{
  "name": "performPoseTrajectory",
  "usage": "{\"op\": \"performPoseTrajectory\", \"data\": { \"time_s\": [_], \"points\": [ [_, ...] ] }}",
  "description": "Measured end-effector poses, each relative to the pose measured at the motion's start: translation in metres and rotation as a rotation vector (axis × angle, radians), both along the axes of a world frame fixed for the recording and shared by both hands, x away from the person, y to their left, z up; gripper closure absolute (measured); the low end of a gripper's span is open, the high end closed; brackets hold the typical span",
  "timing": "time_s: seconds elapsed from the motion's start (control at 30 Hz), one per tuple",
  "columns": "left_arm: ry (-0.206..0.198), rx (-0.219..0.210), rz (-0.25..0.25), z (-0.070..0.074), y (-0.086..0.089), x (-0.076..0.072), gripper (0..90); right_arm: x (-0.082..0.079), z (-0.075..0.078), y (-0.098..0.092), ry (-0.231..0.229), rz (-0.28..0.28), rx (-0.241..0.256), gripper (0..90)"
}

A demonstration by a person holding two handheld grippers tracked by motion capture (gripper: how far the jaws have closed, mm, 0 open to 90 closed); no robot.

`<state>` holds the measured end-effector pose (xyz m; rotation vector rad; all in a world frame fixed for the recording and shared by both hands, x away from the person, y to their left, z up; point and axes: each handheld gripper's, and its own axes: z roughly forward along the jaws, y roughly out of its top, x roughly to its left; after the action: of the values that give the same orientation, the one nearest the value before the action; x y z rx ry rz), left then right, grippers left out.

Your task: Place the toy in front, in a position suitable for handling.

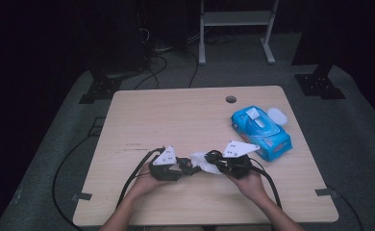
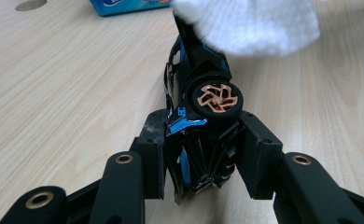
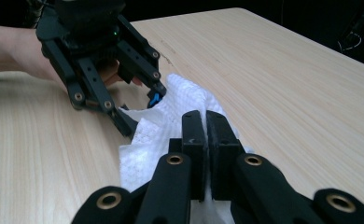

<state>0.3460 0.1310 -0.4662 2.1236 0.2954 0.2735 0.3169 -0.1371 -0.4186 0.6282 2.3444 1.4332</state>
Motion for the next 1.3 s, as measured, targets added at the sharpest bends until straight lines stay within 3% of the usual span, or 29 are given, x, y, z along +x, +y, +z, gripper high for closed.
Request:
{"op": "performPoseTrajectory", "data": {
  "time_s": [0.3,0.47,0.83,1.17,1.3],
  "points": [
    [-0.005,-0.005,0.002,-0.001,0.000,-0.001,58.3,0.016,-0.001,0.042,0.060,0.054,-0.050,86.7],
    [0.002,-0.009,0.004,-0.001,0.000,0.000,58.3,0.022,-0.006,0.051,0.097,0.060,-0.066,86.7],
    [0.009,-0.027,0.006,-0.002,0.001,0.001,58.4,0.026,-0.006,0.028,0.103,0.017,-0.080,86.6],
    [0.006,-0.029,0.016,-0.003,0.004,0.001,58.6,0.029,-0.003,-0.002,0.080,-0.060,-0.134,86.6],
    [0.005,-0.028,0.016,-0.003,0.003,0.001,58.6,0.030,-0.002,-0.002,0.085,-0.069,-0.135,86.5]
  ]
}}
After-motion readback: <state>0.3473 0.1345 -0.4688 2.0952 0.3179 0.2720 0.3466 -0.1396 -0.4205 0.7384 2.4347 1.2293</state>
